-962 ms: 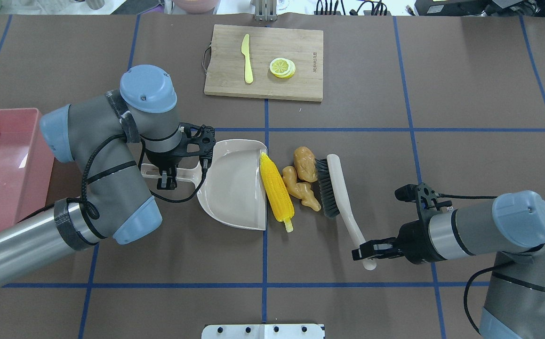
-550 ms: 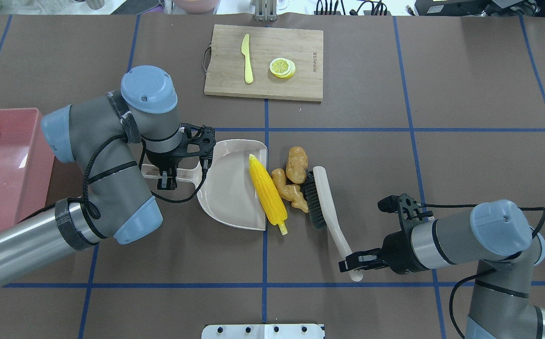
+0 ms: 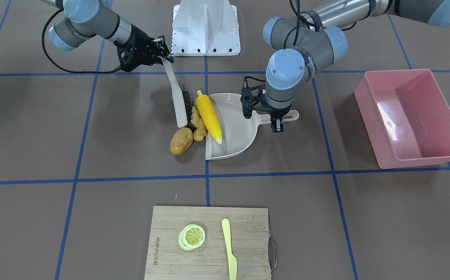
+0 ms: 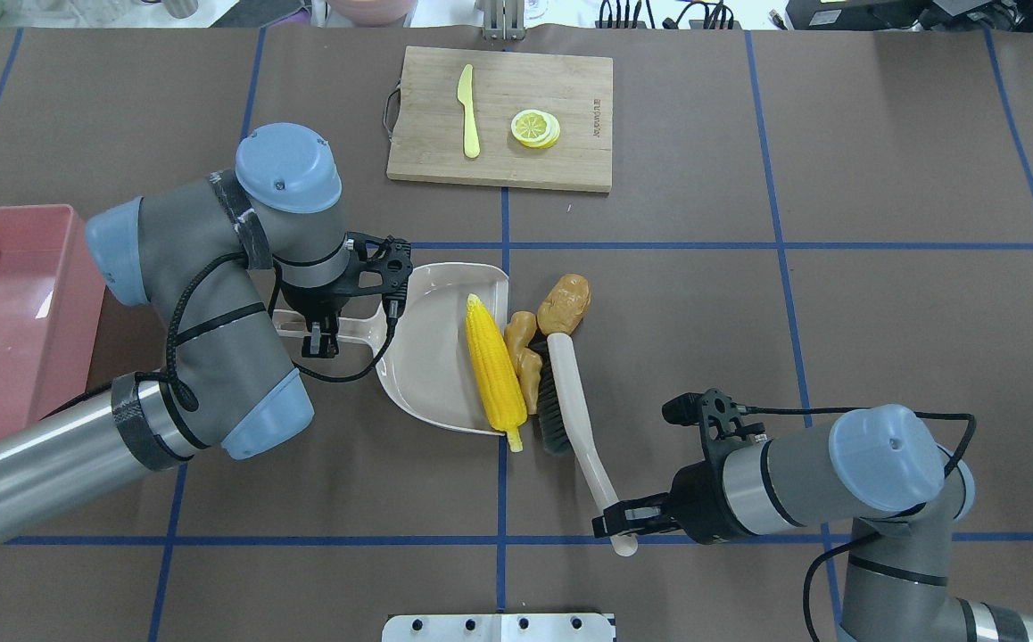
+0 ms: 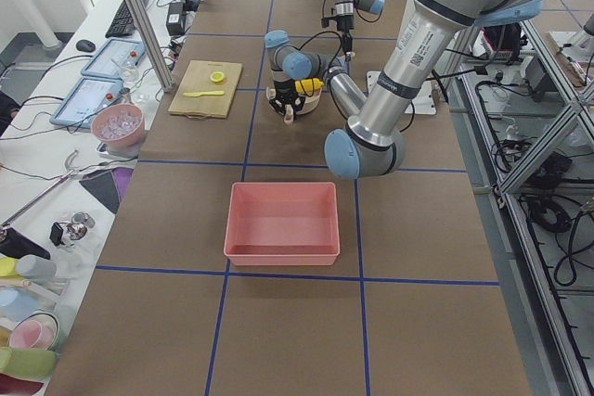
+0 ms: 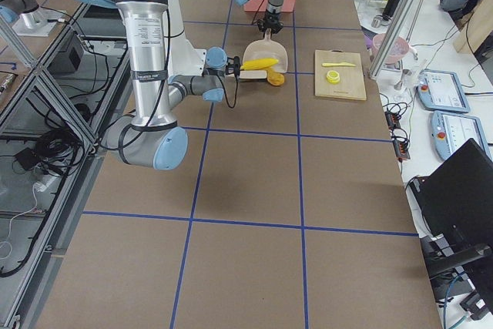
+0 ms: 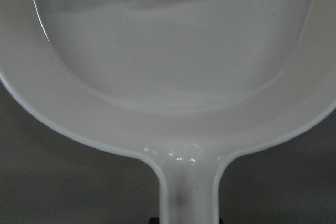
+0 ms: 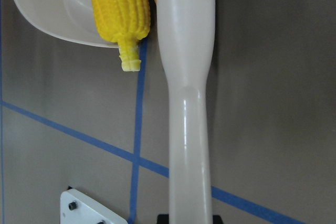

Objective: Sweep and dump trash into bin
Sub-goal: 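Sweep the corn and ginger into the dustpan with the right gripper's brush, then lift the brush back behind the remaining potato with the right gripper, then sweep the potato into the dustpan with the right gripper's brush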

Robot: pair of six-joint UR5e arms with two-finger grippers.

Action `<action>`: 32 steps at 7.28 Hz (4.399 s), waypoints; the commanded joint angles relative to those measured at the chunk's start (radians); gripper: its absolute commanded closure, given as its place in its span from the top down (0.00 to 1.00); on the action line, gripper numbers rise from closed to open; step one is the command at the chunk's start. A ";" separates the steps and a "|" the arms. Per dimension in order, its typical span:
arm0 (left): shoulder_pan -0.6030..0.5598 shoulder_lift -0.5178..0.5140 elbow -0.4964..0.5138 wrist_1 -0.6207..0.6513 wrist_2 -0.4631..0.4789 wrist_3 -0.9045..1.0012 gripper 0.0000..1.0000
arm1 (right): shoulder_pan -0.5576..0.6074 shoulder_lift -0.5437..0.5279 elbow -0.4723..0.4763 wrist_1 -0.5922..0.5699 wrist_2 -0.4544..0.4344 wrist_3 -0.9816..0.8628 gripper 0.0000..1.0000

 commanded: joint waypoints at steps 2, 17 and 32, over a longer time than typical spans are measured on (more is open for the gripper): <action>-0.001 -0.001 0.000 0.003 0.000 0.001 0.00 | -0.004 0.134 -0.002 -0.141 -0.019 0.004 0.00; -0.001 -0.001 0.001 -0.002 0.000 -0.003 0.00 | 0.328 -0.010 0.101 -0.419 0.165 -0.241 0.00; -0.004 0.001 0.012 -0.005 -0.002 -0.003 0.00 | 0.066 0.315 0.029 -0.566 -0.010 -0.045 0.00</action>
